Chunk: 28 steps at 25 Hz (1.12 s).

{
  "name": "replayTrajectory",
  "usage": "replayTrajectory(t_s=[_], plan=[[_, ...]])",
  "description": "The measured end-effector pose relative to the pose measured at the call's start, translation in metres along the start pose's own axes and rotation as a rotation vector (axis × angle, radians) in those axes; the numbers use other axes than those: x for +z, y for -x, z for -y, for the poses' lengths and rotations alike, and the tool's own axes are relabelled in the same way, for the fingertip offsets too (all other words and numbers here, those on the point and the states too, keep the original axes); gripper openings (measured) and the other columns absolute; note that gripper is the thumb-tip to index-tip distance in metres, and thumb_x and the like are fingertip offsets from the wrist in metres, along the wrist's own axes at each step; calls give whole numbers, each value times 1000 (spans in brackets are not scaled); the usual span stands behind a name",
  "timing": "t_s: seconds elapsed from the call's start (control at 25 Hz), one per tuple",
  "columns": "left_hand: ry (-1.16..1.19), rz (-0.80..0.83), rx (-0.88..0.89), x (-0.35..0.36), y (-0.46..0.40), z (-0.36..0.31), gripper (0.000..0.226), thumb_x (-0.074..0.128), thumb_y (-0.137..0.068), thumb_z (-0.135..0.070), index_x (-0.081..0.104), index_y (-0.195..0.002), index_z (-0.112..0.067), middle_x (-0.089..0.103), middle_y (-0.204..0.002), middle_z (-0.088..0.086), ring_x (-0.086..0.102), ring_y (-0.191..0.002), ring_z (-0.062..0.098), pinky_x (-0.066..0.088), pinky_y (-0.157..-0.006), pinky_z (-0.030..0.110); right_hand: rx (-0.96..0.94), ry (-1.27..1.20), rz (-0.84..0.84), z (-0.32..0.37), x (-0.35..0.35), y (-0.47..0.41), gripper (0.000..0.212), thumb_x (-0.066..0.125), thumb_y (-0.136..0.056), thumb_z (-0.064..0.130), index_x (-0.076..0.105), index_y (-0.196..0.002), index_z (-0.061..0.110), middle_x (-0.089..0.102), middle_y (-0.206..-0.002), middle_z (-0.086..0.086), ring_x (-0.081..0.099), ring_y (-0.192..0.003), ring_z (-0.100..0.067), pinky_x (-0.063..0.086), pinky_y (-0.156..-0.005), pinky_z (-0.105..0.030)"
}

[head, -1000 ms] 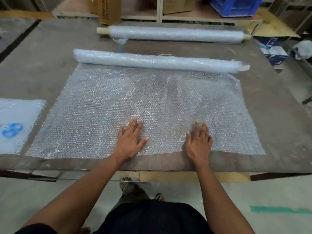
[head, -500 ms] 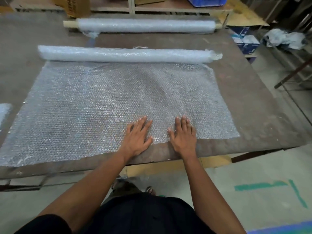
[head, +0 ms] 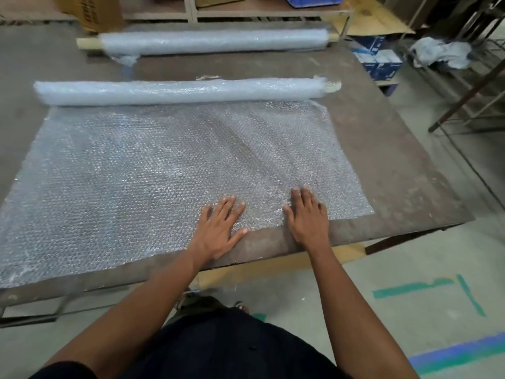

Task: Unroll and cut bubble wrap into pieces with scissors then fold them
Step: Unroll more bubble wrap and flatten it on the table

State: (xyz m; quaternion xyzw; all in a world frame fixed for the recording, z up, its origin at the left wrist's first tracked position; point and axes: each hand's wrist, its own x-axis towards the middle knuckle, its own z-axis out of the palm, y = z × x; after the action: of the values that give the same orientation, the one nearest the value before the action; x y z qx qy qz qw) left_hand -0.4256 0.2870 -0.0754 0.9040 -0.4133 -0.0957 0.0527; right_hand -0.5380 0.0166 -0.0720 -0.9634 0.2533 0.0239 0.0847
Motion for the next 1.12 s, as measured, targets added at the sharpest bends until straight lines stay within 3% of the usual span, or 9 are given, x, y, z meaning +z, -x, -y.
replayTrajectory(t_s=[0.16,0.28,0.36,0.44,0.52,0.6,0.76,1.12], plan=[[-4,2,-11,2,5,-1,72,9,-106,-73,-9,-168,-40,-8,-178,-1,-8,-164,20,3,-130,56,-15,80,-103,3,-8,-1,63,31,-110,50,36,-161,14,45,-160,-16,45,-145,-36,32,-119,-55],[20,-27,-14,-2,5,-3,70,13,-108,-71,2,-169,-40,-3,-179,-2,-2,-165,21,6,-130,56,3,19,-92,17,-8,-16,66,29,-112,51,30,-166,13,32,-170,-17,32,-157,-37,23,-125,-56],[16,-44,-38,-6,4,-3,71,14,-107,-72,0,-169,-40,-6,-179,-4,-6,-165,24,5,-128,59,27,-13,-49,23,-6,-27,68,26,-112,55,30,-165,12,29,-172,-17,27,-159,-37,20,-127,-57],[2,-18,-60,-8,2,1,74,12,-105,-75,-3,-169,-40,-7,-178,-6,-8,-164,26,5,-127,62,54,35,-65,26,-5,-29,67,28,-112,53,39,-160,8,40,-166,-20,38,-152,-38,26,-123,-58],[0,-1,-51,-7,2,7,75,10,-105,-76,0,-169,-38,-1,-178,-7,0,-165,23,10,-127,61,59,90,-123,29,-7,-29,62,34,-109,48,48,-150,3,54,-151,-22,52,-136,-39,36,-117,-57],[34,-25,-44,-8,5,16,73,11,-106,-74,3,-169,-37,7,-178,-7,10,-164,19,13,-126,56,24,73,-164,41,-11,-32,58,39,-107,42,51,-146,0,58,-144,-22,55,-131,-39,40,-113,-56],[100,-102,-74,-17,15,38,68,18,-109,-68,4,-169,-39,16,-177,-7,21,-161,15,21,-125,50,-108,-73,-201,89,-15,-41,56,44,-110,38,45,-154,4,51,-156,-18,47,-146,-35,35,-120,-53],[227,-271,-323,-41,82,149,75,26,-111,-65,1,-171,-28,9,-178,-8,14,-162,11,18,-127,46,-301,-138,-107,234,0,-43,65,43,-110,43,34,-160,1,38,-166,-20,37,-153,-35,31,-123,-51]])
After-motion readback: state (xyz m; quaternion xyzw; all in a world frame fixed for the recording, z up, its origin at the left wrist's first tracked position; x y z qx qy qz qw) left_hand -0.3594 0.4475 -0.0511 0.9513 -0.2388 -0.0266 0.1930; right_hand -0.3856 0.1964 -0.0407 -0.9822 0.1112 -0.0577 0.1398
